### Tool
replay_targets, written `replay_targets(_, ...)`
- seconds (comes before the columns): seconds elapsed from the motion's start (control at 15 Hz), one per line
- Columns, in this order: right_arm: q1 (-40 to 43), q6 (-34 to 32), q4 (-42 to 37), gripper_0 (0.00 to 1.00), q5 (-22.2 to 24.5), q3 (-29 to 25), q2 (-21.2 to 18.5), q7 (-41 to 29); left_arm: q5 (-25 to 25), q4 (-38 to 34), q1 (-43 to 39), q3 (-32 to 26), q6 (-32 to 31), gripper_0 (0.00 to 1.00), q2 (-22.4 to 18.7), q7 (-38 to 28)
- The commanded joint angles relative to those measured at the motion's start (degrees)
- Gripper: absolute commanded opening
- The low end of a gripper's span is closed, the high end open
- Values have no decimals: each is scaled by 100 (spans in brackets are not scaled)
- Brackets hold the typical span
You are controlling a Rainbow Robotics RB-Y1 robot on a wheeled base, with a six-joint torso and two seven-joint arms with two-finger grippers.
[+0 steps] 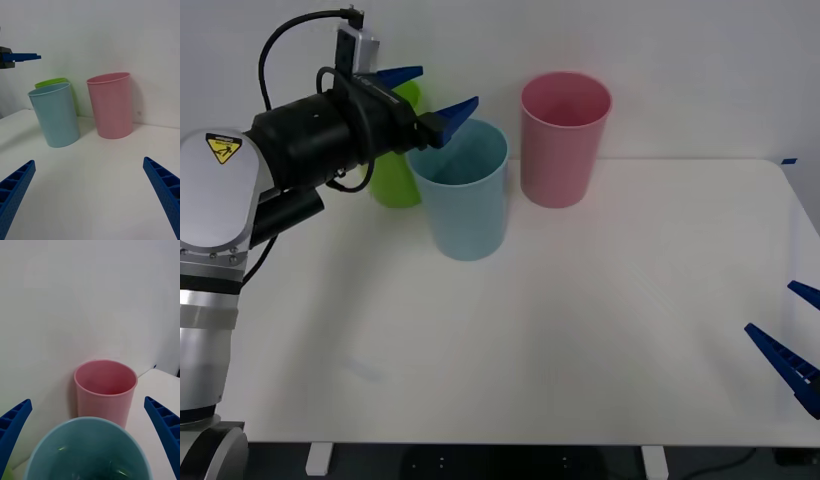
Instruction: Grasp the object on the table and drop it into the matching bin: aluminum can to the light blue bin, PET bottle to the pink bin.
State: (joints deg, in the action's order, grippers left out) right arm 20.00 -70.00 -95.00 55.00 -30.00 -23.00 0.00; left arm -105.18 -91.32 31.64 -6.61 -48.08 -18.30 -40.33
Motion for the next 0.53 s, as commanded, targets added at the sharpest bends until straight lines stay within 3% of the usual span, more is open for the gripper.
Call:
replay_targets(0.07,0,0,0,100,0,0,0,0,340,-9,-132,-60,1,100,-113,52)
replay_targets(0.53,0,0,0,100,0,0,0,0,1333,-299,-844,-394,-8,100,-666,254)
